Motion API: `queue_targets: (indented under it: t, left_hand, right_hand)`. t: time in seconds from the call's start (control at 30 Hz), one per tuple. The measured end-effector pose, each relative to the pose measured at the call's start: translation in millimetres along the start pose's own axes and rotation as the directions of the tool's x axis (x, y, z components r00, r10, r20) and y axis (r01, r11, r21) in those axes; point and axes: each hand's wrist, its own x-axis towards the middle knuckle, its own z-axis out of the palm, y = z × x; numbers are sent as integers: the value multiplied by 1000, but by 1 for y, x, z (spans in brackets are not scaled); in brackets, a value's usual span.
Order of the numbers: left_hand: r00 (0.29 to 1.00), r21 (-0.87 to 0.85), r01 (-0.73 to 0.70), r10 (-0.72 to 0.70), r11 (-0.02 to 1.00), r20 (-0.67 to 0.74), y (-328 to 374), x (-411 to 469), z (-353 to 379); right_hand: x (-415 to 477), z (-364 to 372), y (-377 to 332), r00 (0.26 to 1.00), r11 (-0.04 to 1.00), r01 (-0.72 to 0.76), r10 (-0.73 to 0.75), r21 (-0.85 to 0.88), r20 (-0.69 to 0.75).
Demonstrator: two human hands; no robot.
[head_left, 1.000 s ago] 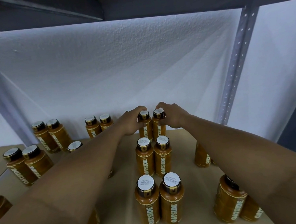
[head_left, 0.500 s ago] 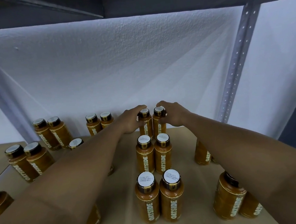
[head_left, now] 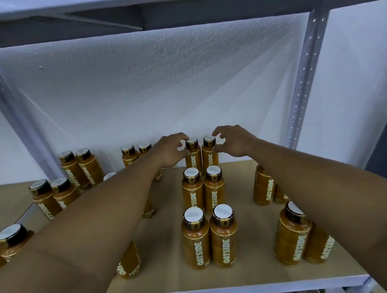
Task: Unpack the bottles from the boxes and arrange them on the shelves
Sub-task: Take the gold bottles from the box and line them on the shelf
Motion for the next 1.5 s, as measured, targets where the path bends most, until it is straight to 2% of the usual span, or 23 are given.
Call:
queue_targets:
  t: [0.27, 0.43, 0.6, 0.8, 0.97, 1.17, 1.27, 1.33, 1.43, 1.5]
  left_hand:
    - [981, 126, -63, 85, 990, -175, 24, -48, -36]
    - [954, 259, -17, 93, 966, -284, 22, -82, -59]
    - [938, 338, 9, 109, 941, -329, 12, -120, -82]
    - [928, 334, -45, 163, 942, -336, -2, -183, -105]
    - [903, 297, -141, 246, 944, -352, -17, -244, -103]
    - [819, 240, -273, 356, 932, -450, -44, -325, -49]
    - [822, 169, -288, 334, 942, -461, -64, -356, 1]
    - [855, 120, -255, 282, 959, -435, -80, -376, 38]
    - [947, 98, -143, 165, 985, -275, -105, -400, 93]
    - [985, 85, -75, 87, 994, -152, -123, -411, 133]
  right_hand:
    - [-29, -19, -39, 993, 994, 69, -76, -79, -87]
    - [-51, -18, -83, 985, 989, 119, -128, -89, -113]
    - [-78, -18, -131, 978, 986, 127, -143, -113, -149]
    - [-125, -6, -186, 961, 990, 60, -92, -126, -260]
    - [-182, 27, -217, 922, 998, 1, -25, -63, -386]
    - [-271, 101, -225, 877, 998, -60, 45, -16, -479]
    - [-309, 153, -217, 894, 993, -111, 112, 27, -433]
    - [-331, 185, -207, 918, 985, -155, 172, 76, -356]
    - [-356, 229, -182, 956, 973, -229, 233, 41, -178]
    - [-367, 258, -162, 962, 966, -260, 260, 19, -88]
